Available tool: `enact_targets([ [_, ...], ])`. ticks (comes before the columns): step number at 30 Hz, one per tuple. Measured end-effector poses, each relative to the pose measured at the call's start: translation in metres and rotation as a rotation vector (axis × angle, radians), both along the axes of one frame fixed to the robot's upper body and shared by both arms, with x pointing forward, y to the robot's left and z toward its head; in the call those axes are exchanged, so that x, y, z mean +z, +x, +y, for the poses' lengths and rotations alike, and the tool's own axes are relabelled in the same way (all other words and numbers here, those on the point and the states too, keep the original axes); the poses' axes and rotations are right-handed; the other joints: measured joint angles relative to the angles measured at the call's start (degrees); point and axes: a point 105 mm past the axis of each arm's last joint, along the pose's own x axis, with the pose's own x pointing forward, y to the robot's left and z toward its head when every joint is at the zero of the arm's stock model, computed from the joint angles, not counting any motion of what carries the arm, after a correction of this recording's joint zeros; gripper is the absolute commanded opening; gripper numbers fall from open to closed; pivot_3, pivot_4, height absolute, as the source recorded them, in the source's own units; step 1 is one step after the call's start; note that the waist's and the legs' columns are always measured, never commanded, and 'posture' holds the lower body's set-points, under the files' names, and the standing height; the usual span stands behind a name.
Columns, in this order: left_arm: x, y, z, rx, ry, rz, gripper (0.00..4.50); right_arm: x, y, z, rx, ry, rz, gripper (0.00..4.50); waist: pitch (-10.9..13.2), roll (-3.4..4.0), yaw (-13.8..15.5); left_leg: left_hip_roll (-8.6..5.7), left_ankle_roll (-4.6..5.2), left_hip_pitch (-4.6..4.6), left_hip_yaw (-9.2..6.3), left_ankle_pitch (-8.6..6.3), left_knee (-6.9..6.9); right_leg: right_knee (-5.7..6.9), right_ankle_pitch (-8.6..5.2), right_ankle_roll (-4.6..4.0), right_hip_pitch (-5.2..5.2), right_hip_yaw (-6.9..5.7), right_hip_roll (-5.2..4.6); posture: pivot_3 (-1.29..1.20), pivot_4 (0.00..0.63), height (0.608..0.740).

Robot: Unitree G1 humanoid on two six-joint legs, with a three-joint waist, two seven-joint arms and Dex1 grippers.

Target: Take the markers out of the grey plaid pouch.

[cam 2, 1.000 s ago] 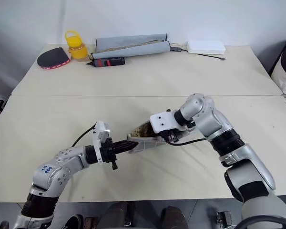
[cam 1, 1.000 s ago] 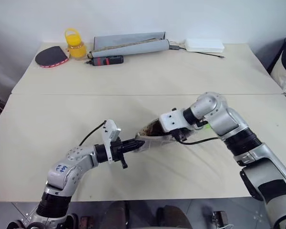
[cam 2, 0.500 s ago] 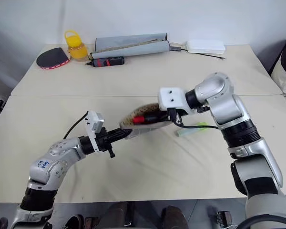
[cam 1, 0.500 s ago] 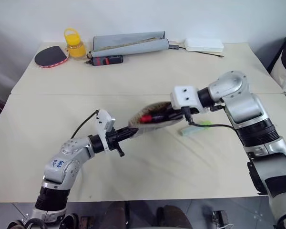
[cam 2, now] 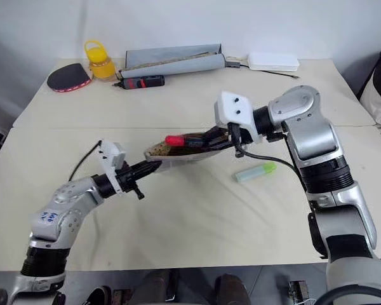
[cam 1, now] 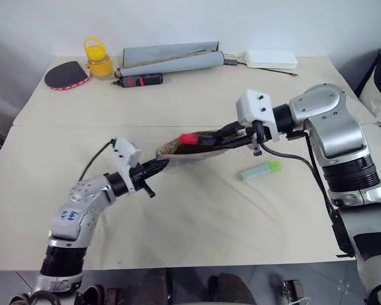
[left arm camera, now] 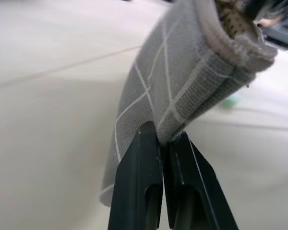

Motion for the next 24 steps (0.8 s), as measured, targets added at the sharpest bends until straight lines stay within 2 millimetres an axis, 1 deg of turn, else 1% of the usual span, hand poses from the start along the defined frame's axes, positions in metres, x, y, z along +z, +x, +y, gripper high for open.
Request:
enact_targets([
  [2,0.008,0.001,0.025,0.075,0.055,-0.047,0.00,0.007,-0.002,-0.001,-0.002,0.037,-0.002,0.56,0.0,0.01,-0.1,-0.02,0.01,0.00,0.00,-0.01,-0.03,0.01,0.00,0.00,-0.01,-0.01,-0.06,0.00,0.150,0.740],
  [4,0.013,0.002,0.036,0.115,0.079,-0.086,0.00,0.009,-0.001,-0.002,-0.012,0.050,-0.003,0.56,0.0,0.01,-0.1,-0.06,0.02,0.00,0.01,-0.01,-0.06,-0.01,0.00,0.00,-0.02,-0.01,-0.12,0.00,0.150,0.740],
  [6,0.014,0.002,0.041,0.148,0.105,-0.112,0.00,0.008,0.001,-0.003,-0.026,0.043,-0.016,0.56,0.0,0.01,0.3,-0.08,0.03,-0.01,0.00,-0.02,-0.06,-0.02,0.00,0.00,-0.01,-0.05,-0.16,0.00,0.150,0.740],
  [8,0.014,0.004,0.053,0.212,0.179,-0.151,0.00,-0.004,0.012,-0.013,-0.079,-0.021,-0.067,0.56,0.0,-0.04,0.6,-0.09,0.03,-0.01,0.00,-0.03,-0.05,-0.04,0.00,0.01,-0.01,-0.08,-0.18,0.00,0.150,0.740],
  [10,0.018,0.006,0.069,0.310,0.268,-0.206,0.00,-0.025,0.029,-0.027,-0.161,-0.079,-0.093,0.56,0.0,-0.05,0.4,-0.12,0.05,0.00,0.08,-0.04,-0.06,-0.07,0.01,0.02,-0.01,-0.06,-0.21,0.00,0.150,0.740],
  [13,0.018,0.004,0.080,0.383,0.377,-0.266,0.00,-0.056,0.046,-0.043,-0.226,-0.169,-0.145,0.56,0.0,-0.02,0.2,-0.11,0.05,-0.01,0.27,-0.03,-0.13,0.02,0.01,0.03,-0.19,-0.07,-0.21,0.00,0.150,0.740],
  [16,0.012,0.002,0.085,0.441,0.458,-0.305,0.00,-0.067,0.053,-0.041,-0.229,-0.161,-0.196,0.56,0.0,-0.02,-0.1,-0.05,0.02,-0.01,0.36,-0.01,-0.21,0.14,0.01,0.03,-0.32,-0.08,-0.17,0.00,0.150,0.740],
  [17,0.008,0.001,0.086,0.456,0.480,-0.311,0.00,-0.073,0.054,-0.039,-0.228,-0.150,-0.199,0.56,0.0,-0.02,-0.3,-0.03,0.01,-0.01,0.36,0.00,-0.22,0.18,0.01,0.03,-0.33,-0.08,-0.15,0.00,0.150,0.740],
  [19,0.000,0.000,0.083,0.470,0.453,-0.302,0.00,-0.089,0.058,-0.039,-0.246,-0.133,-0.192,0.56,0.0,-0.02,-0.7,-0.03,0.00,0.00,0.35,0.00,-0.22,0.26,0.01,0.03,-0.35,-0.08,-0.17,0.00,0.150,0.740],
  [21,-0.011,-0.002,0.076,0.456,0.412,-0.269,0.54,-0.102,0.059,-0.038,-0.260,-0.118,-0.168,0.56,0.0,-0.02,-0.9,-0.03,0.01,0.00,0.36,0.02,-0.20,0.29,0.01,0.03,-0.35,-0.09,-0.18,0.00,0.150,0.740],
  [22,-0.017,-0.004,0.073,0.442,0.399,-0.245,0.74,-0.107,0.060,-0.038,-0.265,-0.114,-0.159,0.56,0.0,-0.02,-0.9,-0.04,0.03,-0.01,0.36,0.04,-0.20,0.31,0.01,0.03,-0.37,-0.09,-0.19,0.00,0.150,0.740],
  [23,-0.022,-0.006,0.070,0.424,0.385,-0.224,1.06,-0.109,0.060,-0.039,-0.271,-0.112,-0.153,1.12,0.0,-0.02,-0.9,-0.04,0.02,-0.01,0.37,0.06,-0.20,0.35,0.01,0.03,-0.39,-0.08,-0.19,0.00,0.150,0.740],
  [24,-0.024,-0.008,0.068,0.414,0.381,-0.215,1.34,-0.110,0.061,-0.041,-0.276,-0.110,-0.151,1.30,0.0,-0.02,-0.9,-0.04,0.01,-0.01,0.36,0.07,-0.20,0.36,0.01,0.03,-0.39,-0.07,-0.19,0.00,0.150,0.740],
])
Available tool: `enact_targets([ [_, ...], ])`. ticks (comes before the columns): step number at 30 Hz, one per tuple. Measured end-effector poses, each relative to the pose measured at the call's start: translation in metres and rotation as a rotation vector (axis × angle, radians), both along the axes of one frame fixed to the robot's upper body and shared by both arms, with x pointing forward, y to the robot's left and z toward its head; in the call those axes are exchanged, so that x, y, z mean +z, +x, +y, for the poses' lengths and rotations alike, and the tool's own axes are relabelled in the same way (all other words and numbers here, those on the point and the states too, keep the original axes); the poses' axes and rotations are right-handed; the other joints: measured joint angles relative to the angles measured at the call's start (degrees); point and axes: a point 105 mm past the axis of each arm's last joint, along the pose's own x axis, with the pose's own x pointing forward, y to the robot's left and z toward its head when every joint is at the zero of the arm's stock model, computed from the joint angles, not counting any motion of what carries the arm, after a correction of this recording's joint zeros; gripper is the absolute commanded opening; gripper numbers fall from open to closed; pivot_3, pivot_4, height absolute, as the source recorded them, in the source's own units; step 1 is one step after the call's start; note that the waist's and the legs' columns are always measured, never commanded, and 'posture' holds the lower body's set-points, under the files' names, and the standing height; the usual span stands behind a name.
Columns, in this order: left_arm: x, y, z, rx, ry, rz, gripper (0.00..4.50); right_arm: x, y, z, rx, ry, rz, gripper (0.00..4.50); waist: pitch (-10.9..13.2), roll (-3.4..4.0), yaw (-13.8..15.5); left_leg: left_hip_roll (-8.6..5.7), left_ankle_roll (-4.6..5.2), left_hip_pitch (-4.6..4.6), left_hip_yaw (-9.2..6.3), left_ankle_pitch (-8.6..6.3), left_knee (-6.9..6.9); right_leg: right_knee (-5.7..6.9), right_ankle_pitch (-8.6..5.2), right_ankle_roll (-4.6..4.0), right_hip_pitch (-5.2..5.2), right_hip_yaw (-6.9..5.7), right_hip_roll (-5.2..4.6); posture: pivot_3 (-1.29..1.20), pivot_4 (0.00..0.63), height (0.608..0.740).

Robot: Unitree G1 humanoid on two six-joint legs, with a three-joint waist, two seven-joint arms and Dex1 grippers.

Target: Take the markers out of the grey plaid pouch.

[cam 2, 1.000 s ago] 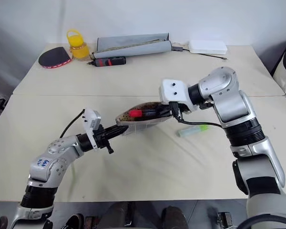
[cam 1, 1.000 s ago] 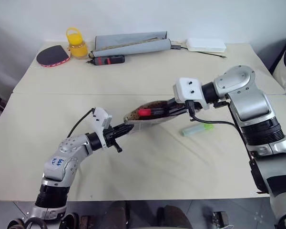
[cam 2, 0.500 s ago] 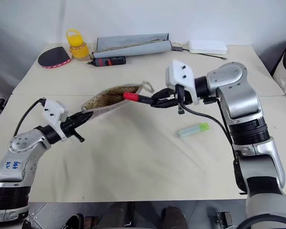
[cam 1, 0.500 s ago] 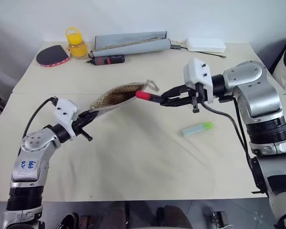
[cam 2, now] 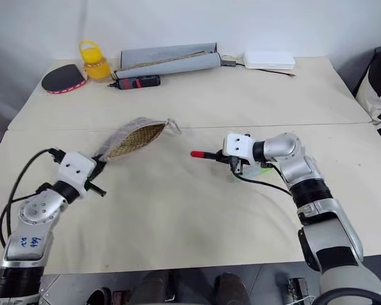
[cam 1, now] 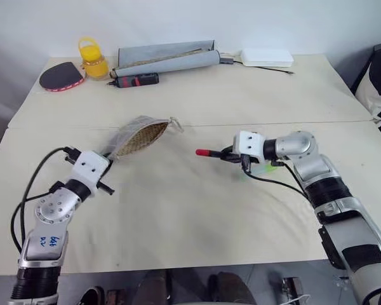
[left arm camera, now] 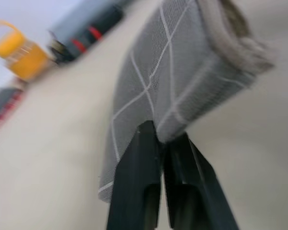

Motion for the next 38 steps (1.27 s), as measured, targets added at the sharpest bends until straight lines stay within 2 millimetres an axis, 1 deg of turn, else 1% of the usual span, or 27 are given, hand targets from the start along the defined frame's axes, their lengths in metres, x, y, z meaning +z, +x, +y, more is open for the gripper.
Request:
enact_targets([
  [3,0.002,-0.001,-0.002,-0.005,-0.016,-0.010,2.32,-0.003,0.001,-0.003,-0.009,0.002,0.010,2.29,0.0,0.00,0.0,0.00,-0.01,0.01,-0.03,0.02,0.00,0.01,0.00,0.00,0.01,0.09,-0.01,0.00,0.150,0.740],
  [5,0.006,-0.003,-0.005,-0.023,-0.065,-0.018,2.95,-0.002,0.001,-0.003,-0.010,0.010,0.009,3.02,0.0,0.00,0.0,0.00,-0.01,0.01,-0.03,0.02,0.00,0.01,0.00,-0.01,0.01,0.12,-0.03,0.00,0.150,0.740],
  [8,0.012,-0.008,-0.010,-0.056,-0.138,-0.024,3.90,0.006,0.001,0.000,-0.028,0.122,0.049,4.07,0.0,0.00,0.0,0.00,-0.01,0.01,-0.05,0.02,0.00,0.02,0.00,-0.01,0.01,0.14,-0.03,0.00,0.150,0.740],
  [11,0.017,-0.018,-0.020,-0.119,-0.186,-0.024,3.90,0.014,-0.004,0.002,-0.022,0.228,0.112,4.07,0.0,0.00,0.0,0.00,-0.01,0.00,-0.08,0.02,-0.01,0.02,0.01,-0.01,0.02,0.16,-0.03,0.00,0.150,0.740],
  [15,0.022,-0.040,-0.030,-0.204,-0.289,0.005,3.90,0.022,-0.016,0.001,-0.014,0.363,0.214,4.07,0.0,0.00,0.0,0.00,0.00,0.00,-0.13,0.02,-0.01,-0.01,0.01,-0.01,0.06,0.14,-0.04,0.00,0.150,0.740],
  [17,0.022,-0.050,-0.031,-0.220,-0.302,0.018,3.90,0.024,-0.021,-0.004,-0.027,0.403,0.248,4.07,0.0,0.00,0.0,-0.01,0.01,0.00,-0.12,0.01,-0.01,-0.05,0.01,-0.01,0.08,0.16,-0.05,0.00,0.150,0.740],
  [19,0.021,-0.058,-0.026,-0.206,-0.316,0.037,3.90,0.027,-0.027,-0.010,-0.048,0.464,0.272,4.07,0.0,0.00,0.1,-0.02,0.03,0.01,-0.13,0.00,0.00,-0.25,0.01,-0.02,0.13,0.15,-0.05,0.00,0.150,0.740],
  [22,0.023,-0.068,-0.016,-0.175,-0.373,0.040,3.90,0.032,-0.036,-0.021,-0.094,0.589,0.278,4.07,0.0,0.00,0.2,-0.05,0.08,0.00,-0.18,-0.06,-0.01,-0.33,0.01,-0.02,0.19,0.13,-0.09,0.00,0.150,0.740],
  [23,0.024,-0.071,-0.010,-0.159,-0.404,0.039,3.90,0.030,-0.041,-0.030,-0.119,0.636,0.275,4.07,0.0,-0.01,0.4,-0.05,0.11,0.01,-0.21,-0.12,0.00,-0.35,0.01,-0.02,0.25,0.11,-0.11,0.00,0.150,0.740],
  [24,0.024,-0.074,-0.003,-0.132,-0.424,0.033,3.90,0.024,-0.046,-0.038,-0.146,0.658,0.277,4.07,0.0,-0.01,0.5,-0.05,0.11,0.06,-0.23,-0.18,0.00,-0.42,0.01,-0.01,0.32,0.09,-0.10,0.00,0.150,0.740],
  [27,0.012,-0.087,0.024,-0.033,-0.443,0.059,3.90,-0.012,-0.064,-0.070,-0.252,0.643,0.289,4.07,0.0,0.00,0.9,-0.08,0.16,0.06,-0.14,-0.24,-0.01,-0.84,0.00,-0.01,0.43,0.08,-0.09,0.00,0.150,0.740],
  [29,0.003,-0.094,0.043,0.025,-0.448,0.080,3.90,-0.023,-0.071,-0.088,-0.306,0.641,0.273,4.07,0.0,0.05,0.9,-0.09,0.18,0.06,-0.03,-0.23,0.00,-0.88,0.00,-0.01,0.42,0.11,-0.08,0.00,0.150,0.740],
  [31,-0.001,-0.100,0.058,0.057,-0.441,0.086,3.90,-0.020,-0.077,-0.108,-0.344,0.616,0.204,4.07,0.0,0.07,0.8,-0.08,0.19,0.07,0.00,-0.20,0.00,-0.90,0.00,-0.02,0.41,0.15,-0.08,0.00,0.150,0.740],
  [32,-0.001,-0.102,0.062,0.064,-0.432,0.088,3.90,-0.019,-0.080,-0.115,-0.352,0.600,0.181,4.07,0.0,0.06,0.9,-0.08,0.19,0.09,0.00,-0.20,0.00,-0.89,0.00,-0.02,0.41,0.16,-0.08,0.00,0.150,0.740],
  [34,-0.001,-0.108,0.072,0.076,-0.412,0.090,3.90,-0.021,-0.092,-0.134,-0.371,0.554,0.150,4.07,0.0,0.02,1.0,-0.07,0.19,0.11,0.00,-0.22,0.00,-0.92,0.00,-0.03,0.44,0.20,-0.09,0.00,0.150,0.740],
  [36,-0.003,-0.113,0.082,0.106,-0.411,0.087,3.90,-0.031,-0.103,-0.143,-0.380,0.525,0.164,4.07,0.0,0.01,1.1,-0.07,0.20,0.12,0.02,-0.24,0.00,-0.95,0.00,-0.03,0.45,0.23,-0.10,0.00,0.150,0.740],
  [38,-0.006,-0.115,0.085,0.110,-0.414,0.090,3.90,-0.037,-0.108,-0.145,-0.367,0.501,0.175,4.07,0.0,0.02,1.2,-0.07,0.21,0.12,0.04,-0.24,0.00,-0.97,0.00,-0.03,0.45,0.28,-0.11,0.00,0.150,0.740],
])
